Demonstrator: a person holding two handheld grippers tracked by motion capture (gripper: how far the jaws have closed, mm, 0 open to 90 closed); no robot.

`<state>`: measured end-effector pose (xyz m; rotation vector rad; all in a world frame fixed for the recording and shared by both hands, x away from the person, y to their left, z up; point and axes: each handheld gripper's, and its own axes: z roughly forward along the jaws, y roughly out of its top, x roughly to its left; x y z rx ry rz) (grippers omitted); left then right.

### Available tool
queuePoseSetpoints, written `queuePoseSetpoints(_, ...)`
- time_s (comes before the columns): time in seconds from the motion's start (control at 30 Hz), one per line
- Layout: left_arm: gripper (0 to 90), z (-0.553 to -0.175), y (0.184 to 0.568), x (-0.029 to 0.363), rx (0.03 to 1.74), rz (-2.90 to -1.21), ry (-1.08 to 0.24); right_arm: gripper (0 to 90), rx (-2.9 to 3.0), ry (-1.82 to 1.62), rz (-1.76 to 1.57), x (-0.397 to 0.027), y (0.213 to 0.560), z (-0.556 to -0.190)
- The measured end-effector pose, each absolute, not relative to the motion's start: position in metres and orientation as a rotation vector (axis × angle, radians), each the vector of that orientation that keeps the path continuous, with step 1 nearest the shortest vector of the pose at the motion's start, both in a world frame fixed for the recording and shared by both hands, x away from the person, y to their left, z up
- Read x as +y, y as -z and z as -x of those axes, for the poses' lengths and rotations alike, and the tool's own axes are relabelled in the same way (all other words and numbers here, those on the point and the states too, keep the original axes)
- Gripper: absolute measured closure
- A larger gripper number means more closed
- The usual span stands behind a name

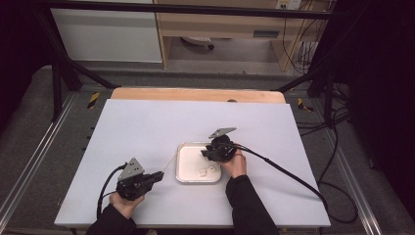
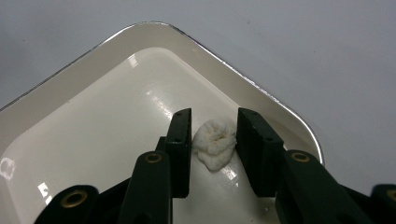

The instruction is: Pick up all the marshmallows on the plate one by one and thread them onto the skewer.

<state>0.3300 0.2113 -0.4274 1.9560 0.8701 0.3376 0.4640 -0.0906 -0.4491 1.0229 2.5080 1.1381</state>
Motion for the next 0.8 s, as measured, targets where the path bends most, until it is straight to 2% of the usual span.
queuePoseSetpoints(0.37,88.5,-0.329,0.427,0.211,0.864,-1.959,-0.34,71.9,2.508,-1.158,-1.046,-0.093,0.445,-0.463)
queuePoseSetpoints(0.8,88.5,-0.327,0.427,0.206,0.848,-1.962,-0.346,72.3,2.467,-1.431,-1.046,-0.118,0.407,-0.442)
